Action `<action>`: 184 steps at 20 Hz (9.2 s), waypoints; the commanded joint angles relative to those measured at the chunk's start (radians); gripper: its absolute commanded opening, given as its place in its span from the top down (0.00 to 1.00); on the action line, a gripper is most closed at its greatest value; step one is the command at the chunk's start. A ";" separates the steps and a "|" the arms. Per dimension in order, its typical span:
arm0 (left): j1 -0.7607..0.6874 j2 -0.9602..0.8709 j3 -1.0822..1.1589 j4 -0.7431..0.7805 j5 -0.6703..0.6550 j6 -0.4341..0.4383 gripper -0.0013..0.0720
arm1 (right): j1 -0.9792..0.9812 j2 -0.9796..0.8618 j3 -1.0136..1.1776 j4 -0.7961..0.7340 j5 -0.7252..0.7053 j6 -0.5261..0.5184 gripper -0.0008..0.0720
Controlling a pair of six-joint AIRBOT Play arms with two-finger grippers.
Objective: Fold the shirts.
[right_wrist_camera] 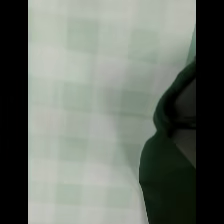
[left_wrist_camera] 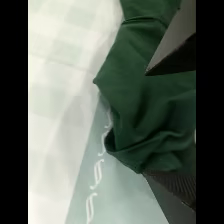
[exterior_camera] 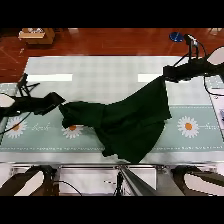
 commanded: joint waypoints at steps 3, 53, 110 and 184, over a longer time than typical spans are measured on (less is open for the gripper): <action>0.072 0.097 -0.018 -0.050 -0.361 0.032 0.05 | 0.001 -0.002 0.000 0.002 0.020 -0.008 0.96; -0.088 0.224 0.545 -0.600 -0.017 0.228 0.96 | 0.001 0.378 0.245 0.010 0.019 -0.049 0.96; 0.047 -0.170 0.120 -0.338 0.485 0.325 0.49 | 0.002 -0.107 0.157 -0.012 -0.142 0.042 0.96; -0.012 0.439 0.608 -0.301 0.159 0.249 0.95 | 0.001 0.580 0.158 -0.014 -0.200 0.035 0.96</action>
